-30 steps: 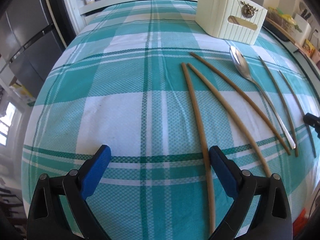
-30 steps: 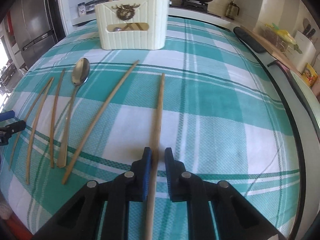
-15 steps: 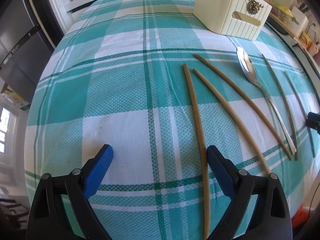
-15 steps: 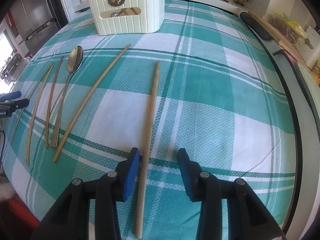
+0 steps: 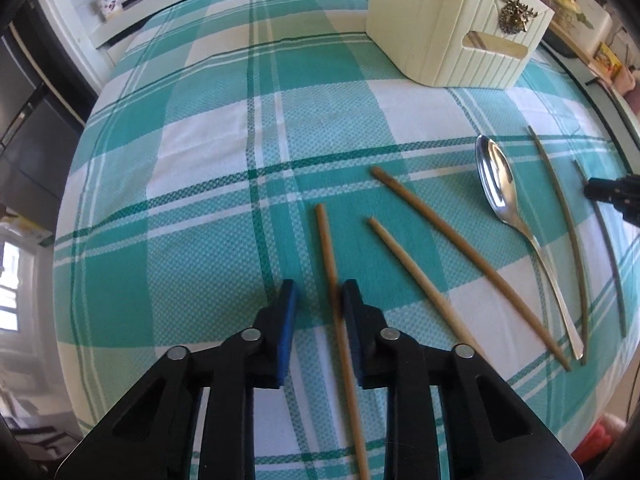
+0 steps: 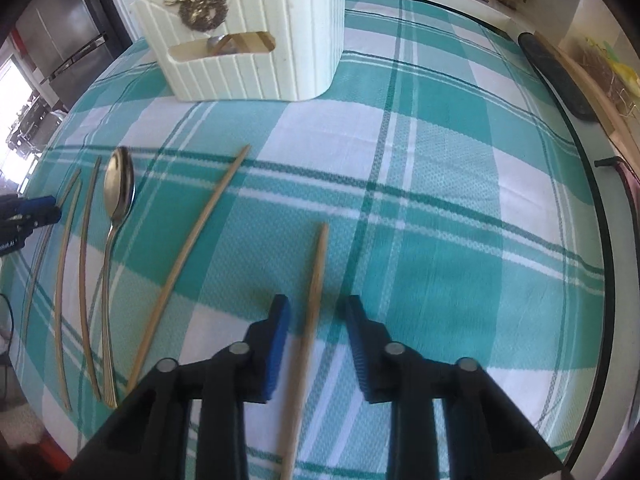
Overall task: Organize utensils
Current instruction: 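Close the right tool on a wooden chopstick while the left tool grasps another chopstick, then carry both chopsticks over the cream caddy and open both tools to drop them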
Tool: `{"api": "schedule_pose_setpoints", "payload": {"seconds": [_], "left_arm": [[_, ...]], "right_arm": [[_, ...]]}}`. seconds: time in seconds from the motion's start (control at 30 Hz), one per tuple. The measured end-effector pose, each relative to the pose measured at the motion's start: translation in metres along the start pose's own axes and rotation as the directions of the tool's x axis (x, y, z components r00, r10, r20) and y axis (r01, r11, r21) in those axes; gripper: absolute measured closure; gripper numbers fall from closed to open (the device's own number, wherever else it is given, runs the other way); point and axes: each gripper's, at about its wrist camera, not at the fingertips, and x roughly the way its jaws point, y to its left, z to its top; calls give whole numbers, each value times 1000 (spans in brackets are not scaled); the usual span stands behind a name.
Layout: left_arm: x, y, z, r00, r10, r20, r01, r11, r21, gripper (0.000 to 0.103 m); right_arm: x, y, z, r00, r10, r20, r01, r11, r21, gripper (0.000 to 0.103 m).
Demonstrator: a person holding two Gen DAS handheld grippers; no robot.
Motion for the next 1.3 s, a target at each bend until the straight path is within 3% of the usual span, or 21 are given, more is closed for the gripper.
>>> {"api": "schedule_pose_setpoints", "payload": {"seconds": [0.03,0.17,0.3,0.43,0.6,0.7,0.83,1.1,1.3], "left_arm": [[1,-1,2,1000,-1,8,1,1000,2,97],[-12,0,-2,995,-31,90,32,999,-12,99],[-54,5,-10,974,-81,211,92,995,-42,99],[-111,16,-17,926,-148,347,178,982,-56,99],[-168,29,-24,855,-208,475,270,960,-66,99],[-189,34,-27,815,-227,533,309,949,-68,99],[-208,37,-21,778,-239,581,338,939,-67,99],[-235,42,-2,745,-259,615,364,930,-49,99],[-251,42,16,731,-266,628,361,932,-25,99]], "right_arm": [[2,-3,7,1000,-4,-3,4,1000,17,96],[2,-17,17,1000,20,7,-21,995,95,97],[-33,-21,7,991,64,119,-78,989,124,97],[-92,-18,-12,964,88,249,-112,990,81,97],[-164,-9,-33,914,102,394,-117,993,15,97],[-194,-4,-41,878,99,467,-109,994,-6,97],[-220,1,-43,832,92,547,-103,995,-9,97],[-238,6,-19,801,89,592,-96,995,-20,97],[-251,12,2,795,101,599,-95,995,-42,97]]}}
